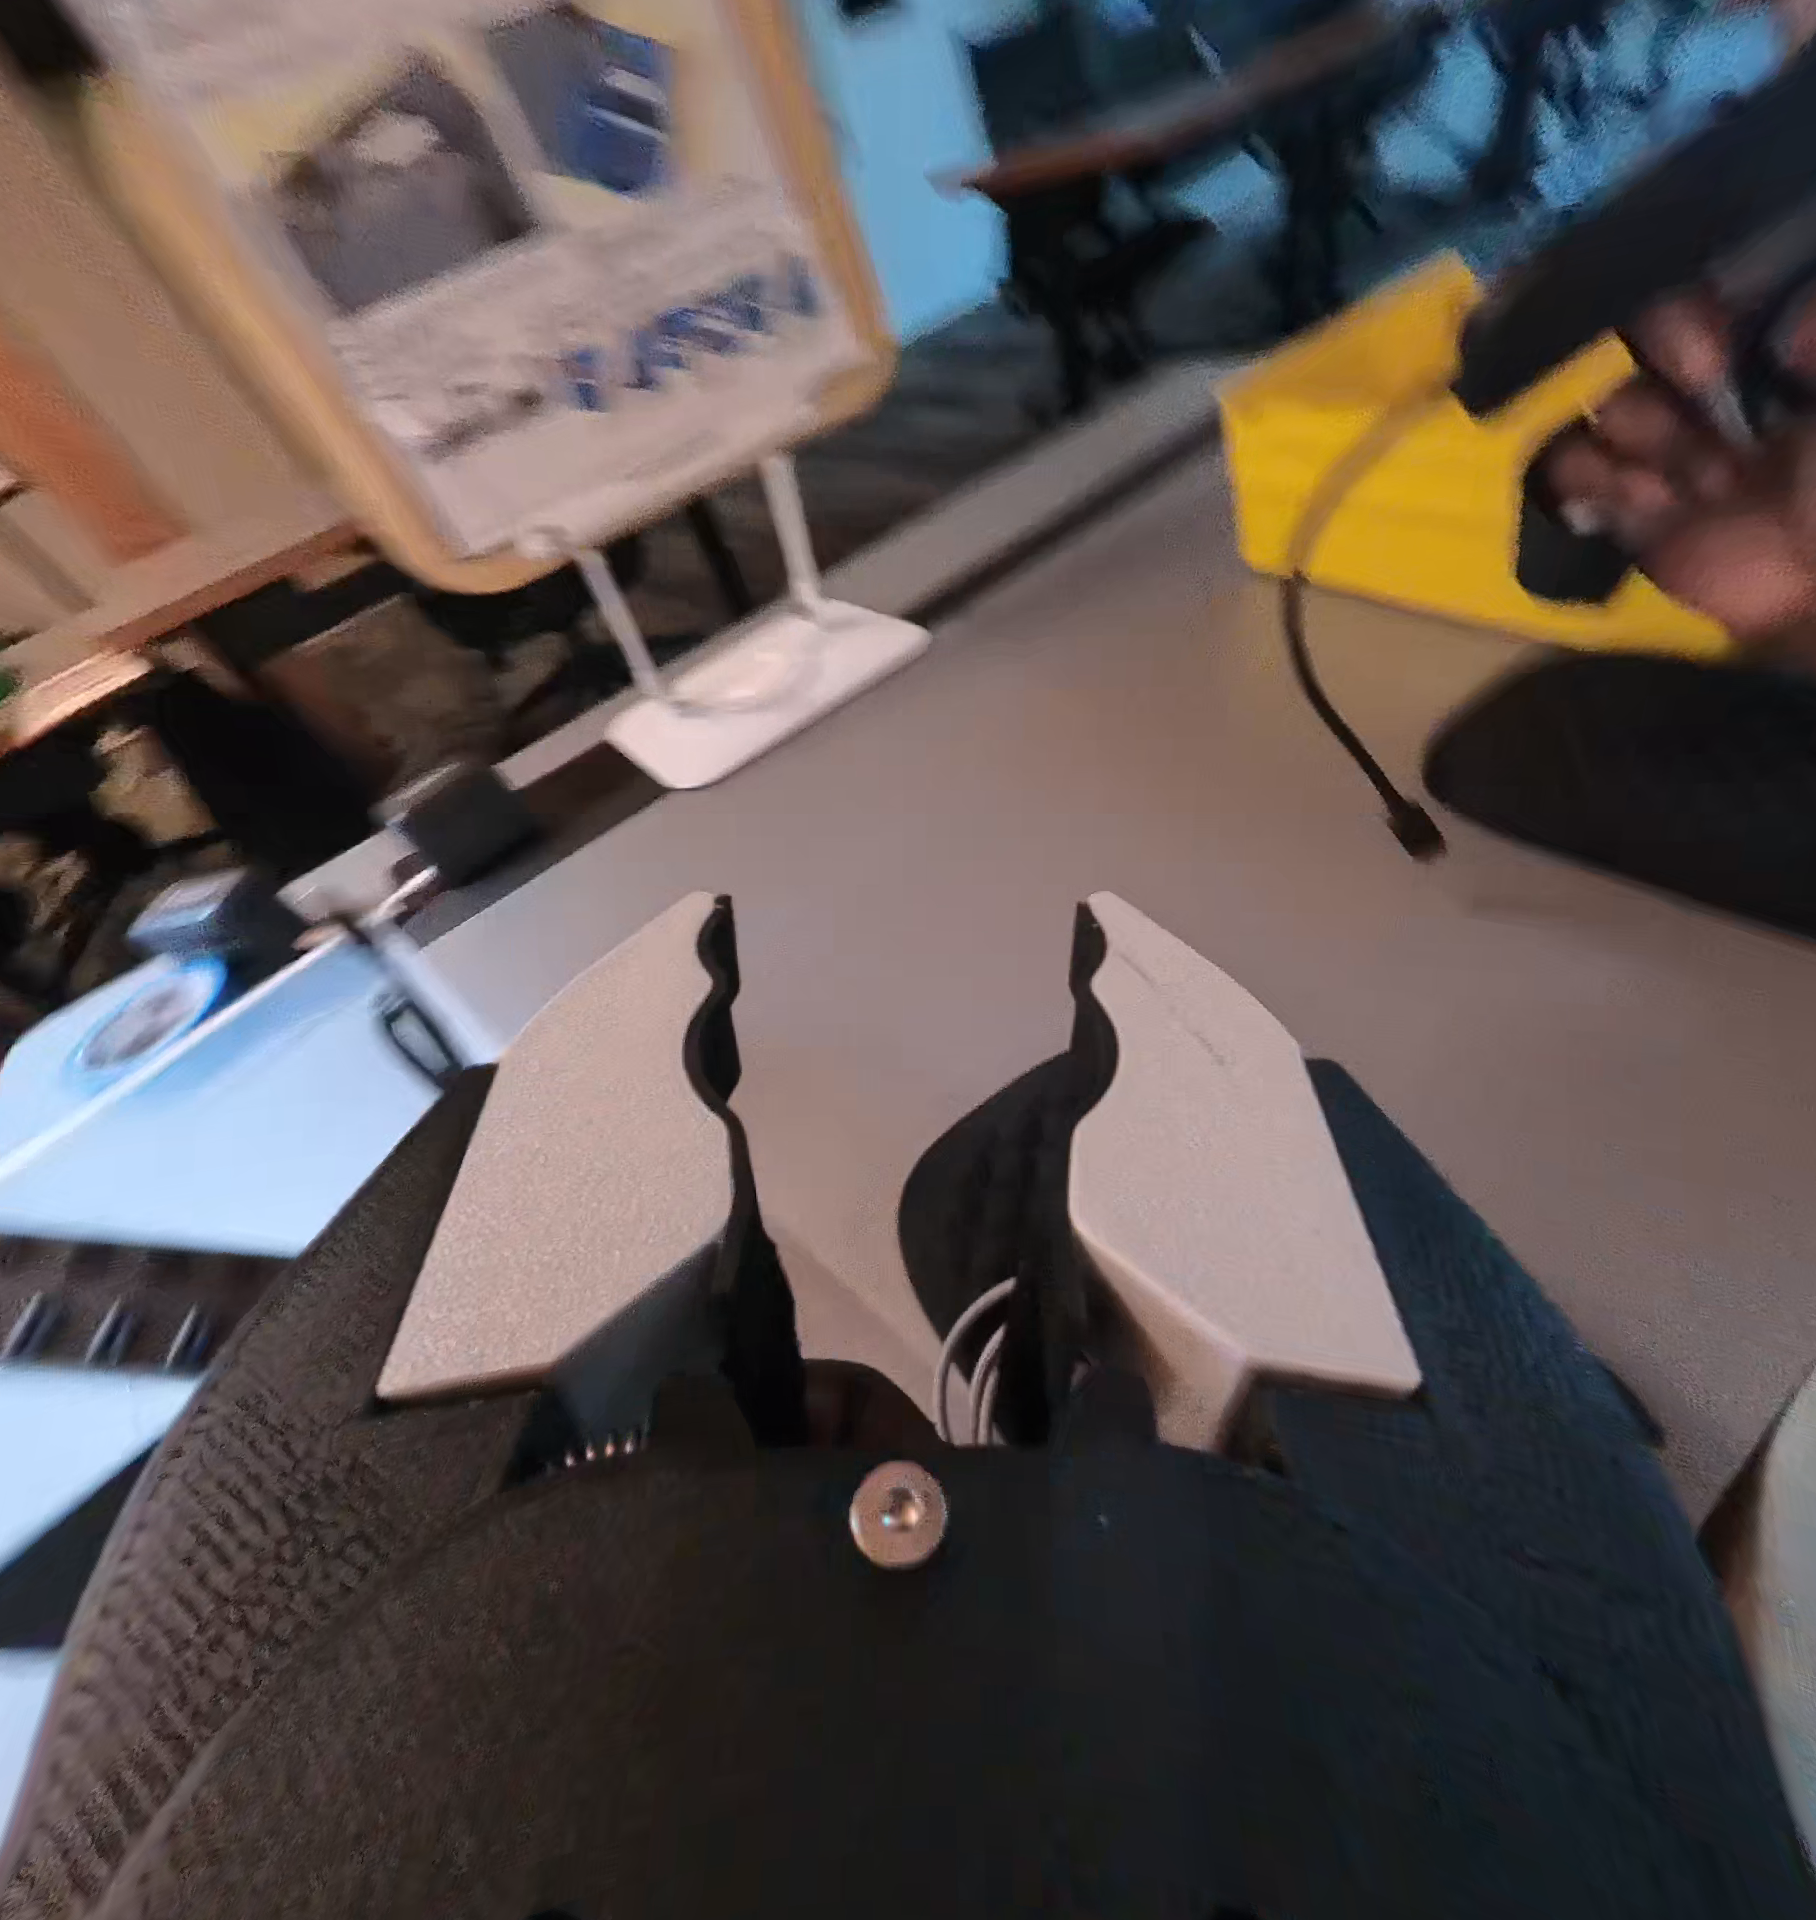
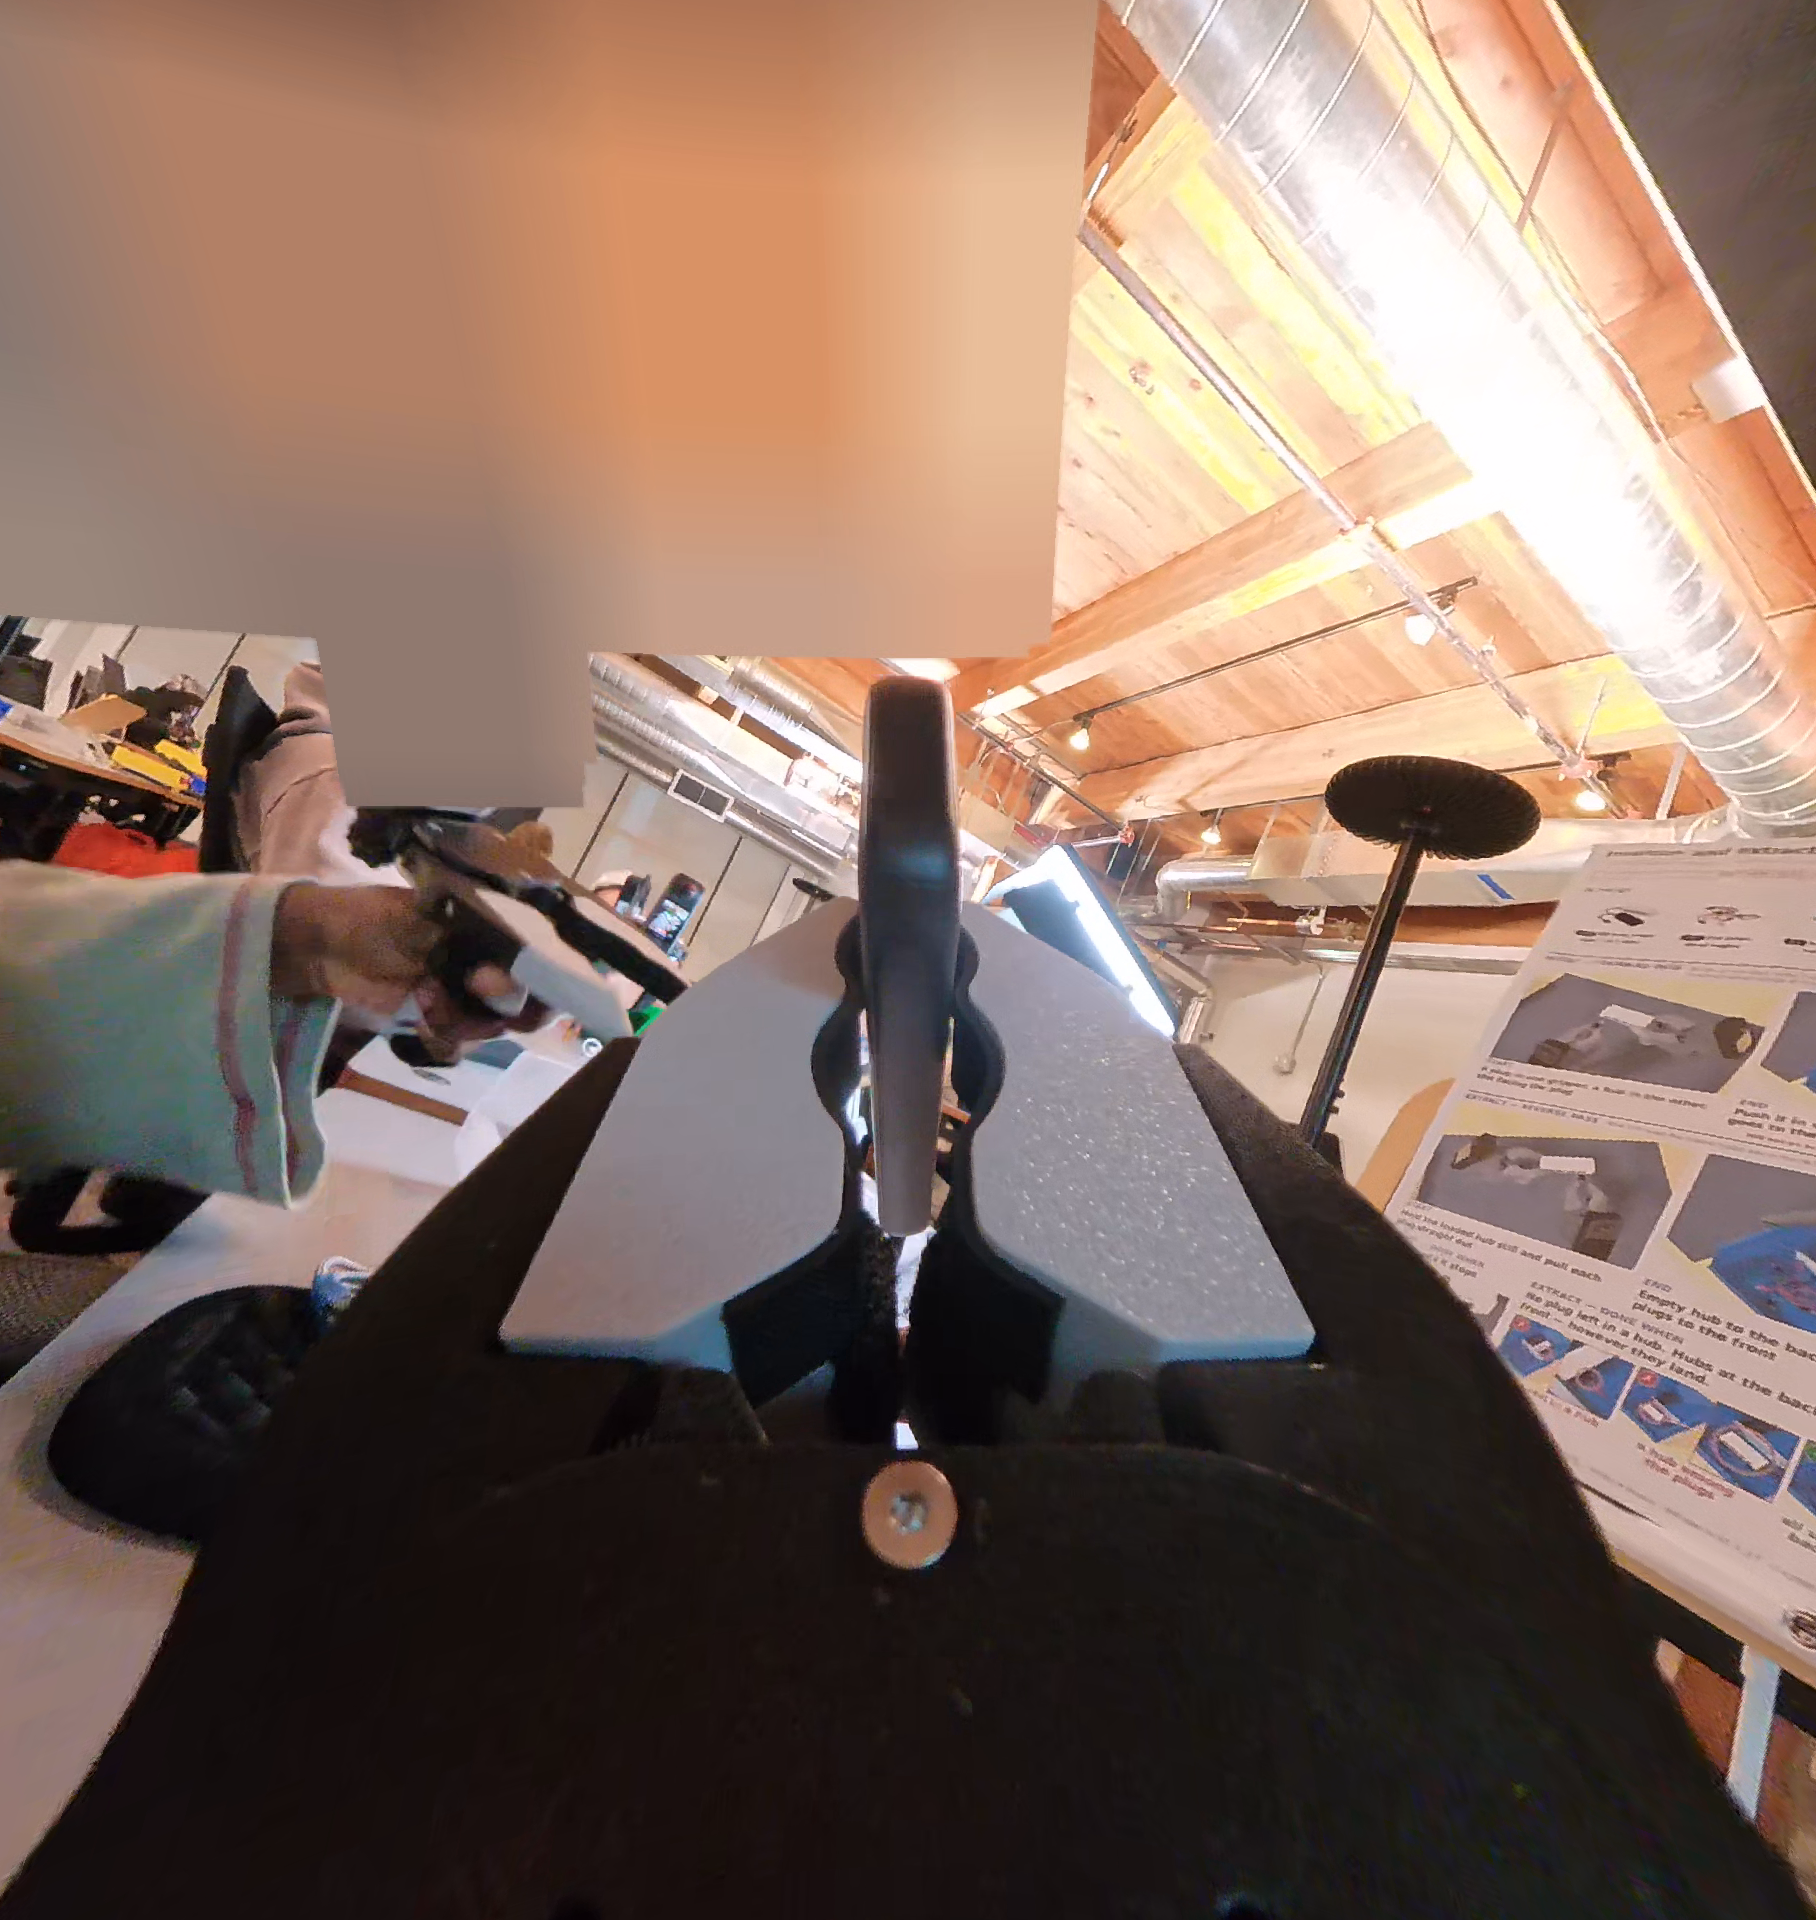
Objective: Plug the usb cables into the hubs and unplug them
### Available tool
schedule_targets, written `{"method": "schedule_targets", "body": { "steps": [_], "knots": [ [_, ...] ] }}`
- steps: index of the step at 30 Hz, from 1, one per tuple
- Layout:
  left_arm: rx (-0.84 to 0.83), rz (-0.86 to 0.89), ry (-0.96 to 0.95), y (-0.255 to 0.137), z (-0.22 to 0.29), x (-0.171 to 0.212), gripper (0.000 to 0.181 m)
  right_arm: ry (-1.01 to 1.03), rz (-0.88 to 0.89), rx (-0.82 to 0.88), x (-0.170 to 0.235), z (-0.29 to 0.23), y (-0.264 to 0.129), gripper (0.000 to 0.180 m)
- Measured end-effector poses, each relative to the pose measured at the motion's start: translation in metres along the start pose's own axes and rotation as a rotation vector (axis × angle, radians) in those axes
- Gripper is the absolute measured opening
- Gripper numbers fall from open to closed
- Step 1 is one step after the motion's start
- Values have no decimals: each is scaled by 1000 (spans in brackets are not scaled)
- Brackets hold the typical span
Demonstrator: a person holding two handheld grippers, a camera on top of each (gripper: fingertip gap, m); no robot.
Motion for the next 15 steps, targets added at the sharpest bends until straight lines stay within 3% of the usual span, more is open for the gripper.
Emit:
{"method": "schedule_targets", "body": {
  "steps": [2,6,8,15],
  "knots": [
    [-100,44,-168,-28,-23,17,53,-4,-12,-8,2,-1,2,12],
    [-168,-277,-342,-55,-26,111,45,-9,-15,-3,2,-2,2,12],
    [-185,-353,-357,-57,-23,140,41,-9,-22,3,4,-1,2,12],
    [-118,-524,-345,-47,-7,181,40,8,-46,2,11,-1,3,12]
  ]
}}
Point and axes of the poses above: each gripper's, where its closed fingertips meet, y out along the fingers, x out of its underside, z = x × y across the jaws, the point moved 3 cm from there along -y, back along the fingers
